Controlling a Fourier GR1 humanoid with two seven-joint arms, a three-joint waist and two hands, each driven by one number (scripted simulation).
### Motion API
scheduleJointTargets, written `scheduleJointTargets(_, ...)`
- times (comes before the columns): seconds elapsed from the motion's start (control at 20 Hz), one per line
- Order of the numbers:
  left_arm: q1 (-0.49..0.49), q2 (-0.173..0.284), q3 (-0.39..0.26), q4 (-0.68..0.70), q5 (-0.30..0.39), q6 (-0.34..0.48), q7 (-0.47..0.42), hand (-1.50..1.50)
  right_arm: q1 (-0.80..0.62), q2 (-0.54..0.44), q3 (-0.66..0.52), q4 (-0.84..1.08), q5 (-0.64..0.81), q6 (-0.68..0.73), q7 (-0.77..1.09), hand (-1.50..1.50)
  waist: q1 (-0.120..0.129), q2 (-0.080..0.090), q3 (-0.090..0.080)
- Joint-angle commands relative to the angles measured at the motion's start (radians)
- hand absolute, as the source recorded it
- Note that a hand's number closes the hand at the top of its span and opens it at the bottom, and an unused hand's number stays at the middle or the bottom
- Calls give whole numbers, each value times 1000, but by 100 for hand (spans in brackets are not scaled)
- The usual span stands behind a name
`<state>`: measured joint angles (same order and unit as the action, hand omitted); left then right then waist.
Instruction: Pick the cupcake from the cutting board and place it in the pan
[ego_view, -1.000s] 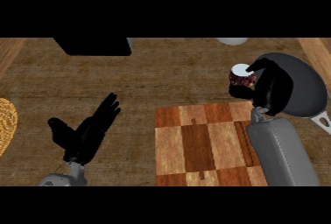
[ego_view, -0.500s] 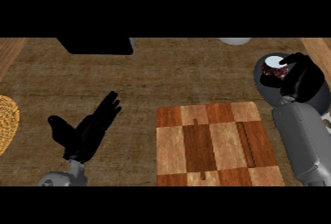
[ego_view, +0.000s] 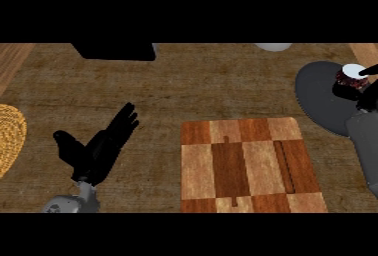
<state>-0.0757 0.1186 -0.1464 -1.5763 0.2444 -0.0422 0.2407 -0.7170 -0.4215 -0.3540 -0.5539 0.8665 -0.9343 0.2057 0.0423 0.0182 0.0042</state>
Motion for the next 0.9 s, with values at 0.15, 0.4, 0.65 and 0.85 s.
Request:
scheduleJointTargets(0.15,-41,-24,-21,-2,-24,16,16,0,-55,-93,-99,176,-118,-18,-211,150,15,9,2)
scheduleJointTargets(0.4,-52,-44,-39,21,-28,16,19,0,-71,-139,-95,347,-87,195,-65,-150,32,19,3)
scheduleJointTargets(0.65,-25,11,11,17,6,-38,-11,0,-23,-113,-194,291,-212,202,-273,-150,22,15,6)
scheduleJointTargets(0.85,-7,-13,-4,5,-5,-13,-9,0,-45,-68,-299,206,-347,205,-430,-150,13,6,6)
